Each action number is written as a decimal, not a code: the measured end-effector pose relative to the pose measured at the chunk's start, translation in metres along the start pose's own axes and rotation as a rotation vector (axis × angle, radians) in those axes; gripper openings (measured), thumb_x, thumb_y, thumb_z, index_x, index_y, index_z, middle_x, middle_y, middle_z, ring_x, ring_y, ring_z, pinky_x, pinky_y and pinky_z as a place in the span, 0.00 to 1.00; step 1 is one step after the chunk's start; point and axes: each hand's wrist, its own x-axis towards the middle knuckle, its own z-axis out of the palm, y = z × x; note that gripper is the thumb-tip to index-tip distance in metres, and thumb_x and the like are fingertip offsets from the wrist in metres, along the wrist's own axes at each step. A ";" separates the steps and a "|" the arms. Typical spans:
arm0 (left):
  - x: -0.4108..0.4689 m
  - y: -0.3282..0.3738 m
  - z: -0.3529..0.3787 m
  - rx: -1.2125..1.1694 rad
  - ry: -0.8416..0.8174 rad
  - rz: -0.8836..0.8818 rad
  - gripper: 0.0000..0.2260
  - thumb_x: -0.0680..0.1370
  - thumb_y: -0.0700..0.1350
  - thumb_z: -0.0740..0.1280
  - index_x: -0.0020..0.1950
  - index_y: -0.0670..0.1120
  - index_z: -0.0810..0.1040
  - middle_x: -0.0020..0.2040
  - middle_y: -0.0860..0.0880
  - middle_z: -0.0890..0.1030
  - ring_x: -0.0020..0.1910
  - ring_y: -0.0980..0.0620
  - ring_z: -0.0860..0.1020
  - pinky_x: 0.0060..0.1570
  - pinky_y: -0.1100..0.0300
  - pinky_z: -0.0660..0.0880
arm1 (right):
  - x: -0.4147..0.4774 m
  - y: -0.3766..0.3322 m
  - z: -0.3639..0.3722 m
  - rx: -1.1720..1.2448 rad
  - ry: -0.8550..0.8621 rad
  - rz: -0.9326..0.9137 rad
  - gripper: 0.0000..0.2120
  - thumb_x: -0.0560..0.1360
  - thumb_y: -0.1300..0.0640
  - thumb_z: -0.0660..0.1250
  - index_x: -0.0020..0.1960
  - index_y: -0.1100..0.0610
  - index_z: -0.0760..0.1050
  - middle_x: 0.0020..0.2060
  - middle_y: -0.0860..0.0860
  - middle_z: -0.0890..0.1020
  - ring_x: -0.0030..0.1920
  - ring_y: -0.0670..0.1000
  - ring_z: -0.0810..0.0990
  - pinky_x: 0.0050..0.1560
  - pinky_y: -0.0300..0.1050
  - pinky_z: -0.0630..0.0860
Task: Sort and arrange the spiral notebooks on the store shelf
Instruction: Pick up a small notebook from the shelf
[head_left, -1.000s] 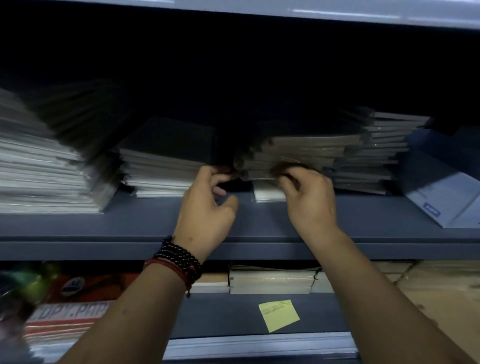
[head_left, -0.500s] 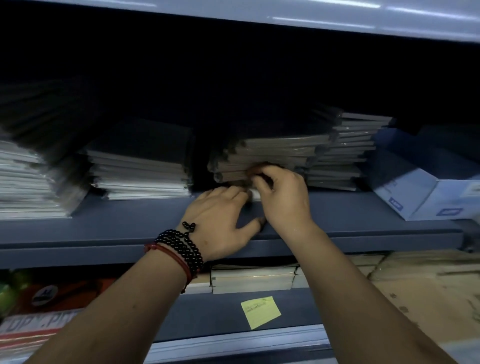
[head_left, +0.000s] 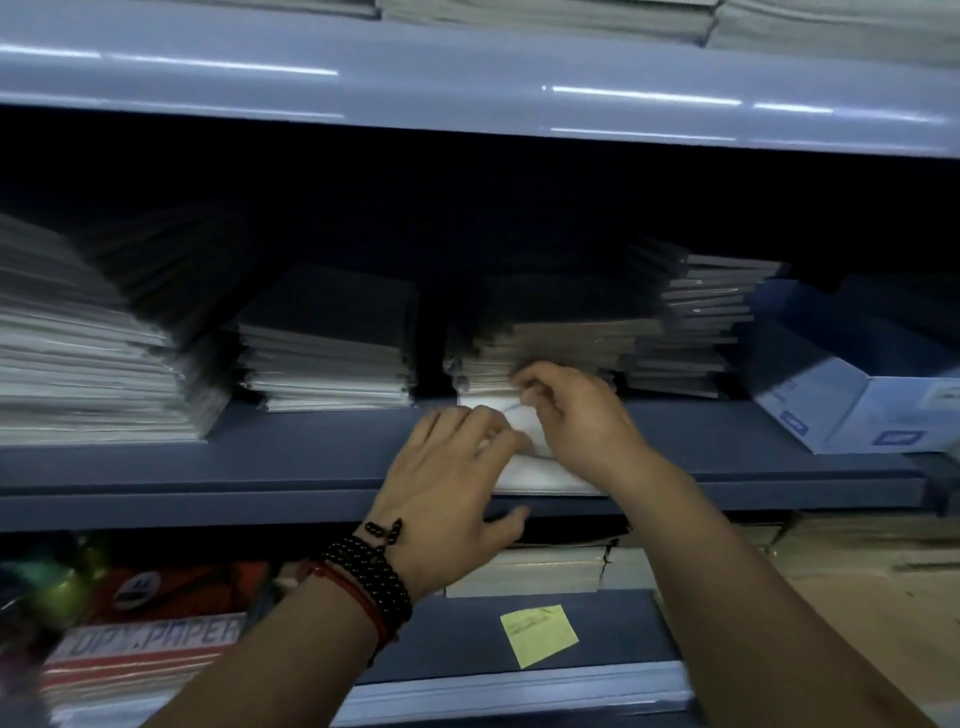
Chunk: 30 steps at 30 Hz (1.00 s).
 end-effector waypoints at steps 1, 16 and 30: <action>0.002 -0.003 0.004 -0.033 -0.052 -0.003 0.25 0.77 0.64 0.62 0.72 0.57 0.70 0.71 0.56 0.71 0.71 0.51 0.67 0.75 0.57 0.57 | 0.001 -0.001 -0.003 0.030 -0.024 0.017 0.14 0.82 0.62 0.60 0.62 0.51 0.79 0.52 0.47 0.82 0.53 0.45 0.79 0.55 0.42 0.77; -0.042 -0.009 -0.032 -0.002 0.059 0.177 0.15 0.82 0.54 0.60 0.64 0.55 0.80 0.59 0.61 0.82 0.53 0.56 0.80 0.51 0.59 0.80 | 0.001 -0.004 -0.016 0.329 -0.074 0.193 0.10 0.79 0.62 0.67 0.49 0.49 0.83 0.46 0.45 0.86 0.52 0.44 0.82 0.56 0.38 0.77; -0.046 -0.016 -0.046 -0.864 0.017 -0.939 0.11 0.77 0.45 0.74 0.57 0.43 0.80 0.49 0.46 0.84 0.48 0.47 0.83 0.50 0.51 0.82 | -0.044 -0.044 -0.039 0.322 -0.122 0.716 0.11 0.74 0.67 0.70 0.54 0.64 0.73 0.48 0.64 0.81 0.39 0.64 0.85 0.36 0.60 0.84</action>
